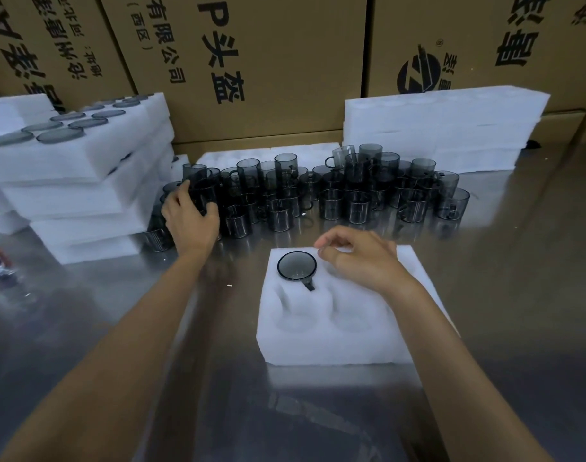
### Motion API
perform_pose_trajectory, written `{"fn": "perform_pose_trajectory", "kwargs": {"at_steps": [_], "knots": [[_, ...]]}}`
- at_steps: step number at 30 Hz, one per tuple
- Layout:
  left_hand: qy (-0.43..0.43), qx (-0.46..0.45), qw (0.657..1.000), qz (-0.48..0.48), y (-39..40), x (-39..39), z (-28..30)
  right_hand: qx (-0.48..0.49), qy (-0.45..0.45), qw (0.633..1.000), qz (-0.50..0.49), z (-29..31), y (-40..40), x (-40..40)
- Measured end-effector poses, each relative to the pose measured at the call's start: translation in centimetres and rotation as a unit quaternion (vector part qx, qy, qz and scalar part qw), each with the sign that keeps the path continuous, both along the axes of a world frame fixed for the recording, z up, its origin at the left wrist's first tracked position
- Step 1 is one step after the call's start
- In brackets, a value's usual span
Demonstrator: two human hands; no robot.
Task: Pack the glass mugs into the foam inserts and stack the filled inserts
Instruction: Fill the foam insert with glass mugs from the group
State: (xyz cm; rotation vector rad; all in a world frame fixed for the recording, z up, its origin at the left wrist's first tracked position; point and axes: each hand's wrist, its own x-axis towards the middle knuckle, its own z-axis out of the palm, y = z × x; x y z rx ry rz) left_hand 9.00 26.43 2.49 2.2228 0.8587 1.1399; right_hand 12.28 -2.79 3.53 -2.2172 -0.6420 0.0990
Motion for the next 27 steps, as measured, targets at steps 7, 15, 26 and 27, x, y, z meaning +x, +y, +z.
{"fn": "perform_pose_trajectory", "kwargs": {"at_steps": [7, 15, 26, 27], "knots": [[0.131, 0.064, 0.989, -0.029, 2.2, 1.5, 2.5, 0.007, 0.006, 1.0, 0.007, 0.0, -0.1, 0.1], [-0.009, 0.096, 0.987, -0.125, -4.2, -2.7, 2.6, 0.024, 0.007, 1.0, 0.006, 0.3, -0.1, -0.3], [-0.051, -0.061, 0.935, -0.347, -15.4, -7.1, 4.3, 0.179, 0.055, 0.981, 0.059, 1.7, -1.2, -2.6], [-0.054, -0.062, 0.932, -0.352, -15.5, -7.6, 4.3, 0.186, 0.053, 0.978, 0.081, 1.9, -1.5, -2.9]]}}
